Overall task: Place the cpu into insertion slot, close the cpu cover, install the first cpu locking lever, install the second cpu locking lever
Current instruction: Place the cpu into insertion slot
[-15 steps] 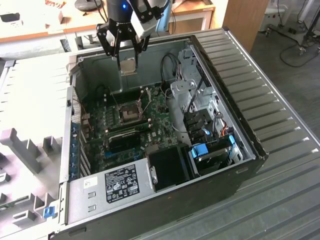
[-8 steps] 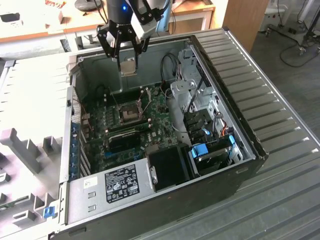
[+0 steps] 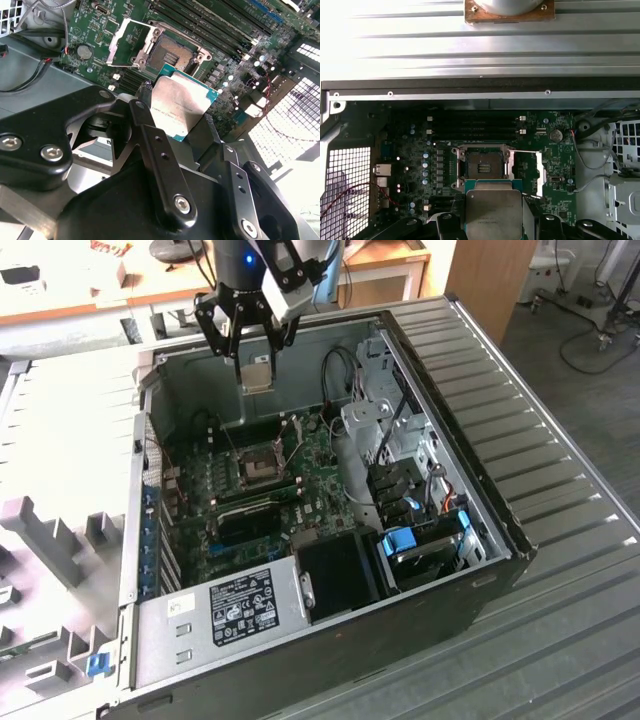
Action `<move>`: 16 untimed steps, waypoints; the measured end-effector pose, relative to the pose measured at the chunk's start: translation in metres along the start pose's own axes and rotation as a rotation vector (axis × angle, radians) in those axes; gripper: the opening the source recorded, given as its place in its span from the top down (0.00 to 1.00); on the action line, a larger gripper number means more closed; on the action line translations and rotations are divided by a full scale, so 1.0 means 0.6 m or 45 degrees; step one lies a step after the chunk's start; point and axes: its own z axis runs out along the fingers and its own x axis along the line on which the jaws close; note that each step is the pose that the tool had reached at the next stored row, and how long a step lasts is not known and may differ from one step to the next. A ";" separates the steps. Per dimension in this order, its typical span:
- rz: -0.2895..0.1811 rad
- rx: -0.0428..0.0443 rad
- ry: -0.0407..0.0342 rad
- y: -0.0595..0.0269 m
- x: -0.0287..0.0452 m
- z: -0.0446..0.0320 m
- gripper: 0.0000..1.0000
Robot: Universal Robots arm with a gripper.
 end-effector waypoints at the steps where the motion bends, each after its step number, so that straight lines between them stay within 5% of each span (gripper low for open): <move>1: 0.000 0.000 0.0000 0.000 0.000 0.000 0.46; 16: 0.000 0.000 0.0000 -0.001 0.000 0.011 0.46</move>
